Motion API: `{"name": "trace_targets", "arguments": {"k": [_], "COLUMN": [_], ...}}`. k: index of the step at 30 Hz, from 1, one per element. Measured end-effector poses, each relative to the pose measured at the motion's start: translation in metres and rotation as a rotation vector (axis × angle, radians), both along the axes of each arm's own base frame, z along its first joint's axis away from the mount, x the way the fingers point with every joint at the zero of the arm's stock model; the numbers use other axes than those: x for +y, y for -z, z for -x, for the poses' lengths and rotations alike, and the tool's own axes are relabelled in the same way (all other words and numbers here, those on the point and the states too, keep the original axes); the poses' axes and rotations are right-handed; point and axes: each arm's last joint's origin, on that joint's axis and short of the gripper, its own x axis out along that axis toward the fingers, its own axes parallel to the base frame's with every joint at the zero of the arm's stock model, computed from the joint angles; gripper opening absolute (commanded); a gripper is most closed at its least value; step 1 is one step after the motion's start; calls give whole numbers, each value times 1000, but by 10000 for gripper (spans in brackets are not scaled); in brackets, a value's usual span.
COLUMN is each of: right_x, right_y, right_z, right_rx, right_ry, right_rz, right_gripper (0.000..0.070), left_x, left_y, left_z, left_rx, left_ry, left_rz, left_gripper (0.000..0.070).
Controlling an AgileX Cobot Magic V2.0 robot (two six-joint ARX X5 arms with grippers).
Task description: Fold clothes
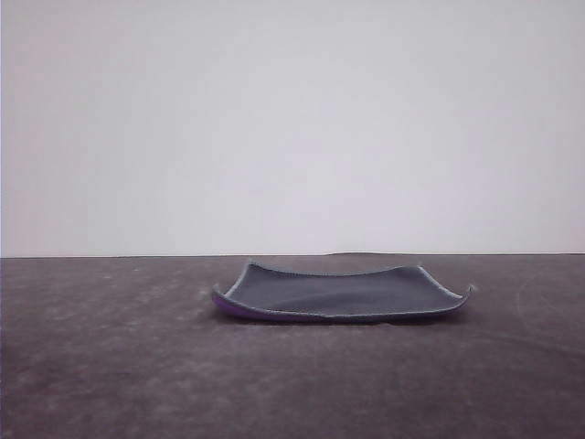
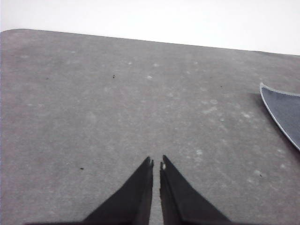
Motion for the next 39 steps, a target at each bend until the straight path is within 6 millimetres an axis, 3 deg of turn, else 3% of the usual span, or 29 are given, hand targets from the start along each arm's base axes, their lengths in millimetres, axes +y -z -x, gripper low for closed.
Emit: {"name": "trace_targets", "arguments": {"k": [26,33,36,39], "right_x": [0,0,0,0], "right_y": [0,0,-10,-35], "right_z": [0,0,2,4], "right_rx": [2,8,-5,-50], "right_ry": [2,18,28,23], "right_rz": [-8,-82,-136,-185], "right_gripper": [8,7,6,6], "left_x": [0,0,0,0], "left_y": [0,-2,-9,-33], "left_z": [0,1,2,2], "left_rx": [2,18,31,3], "left_ry": [-6,-15,-25,-29], "left_rz": [38,86,134,169], "left_gripper": [16,15,15,15]}}
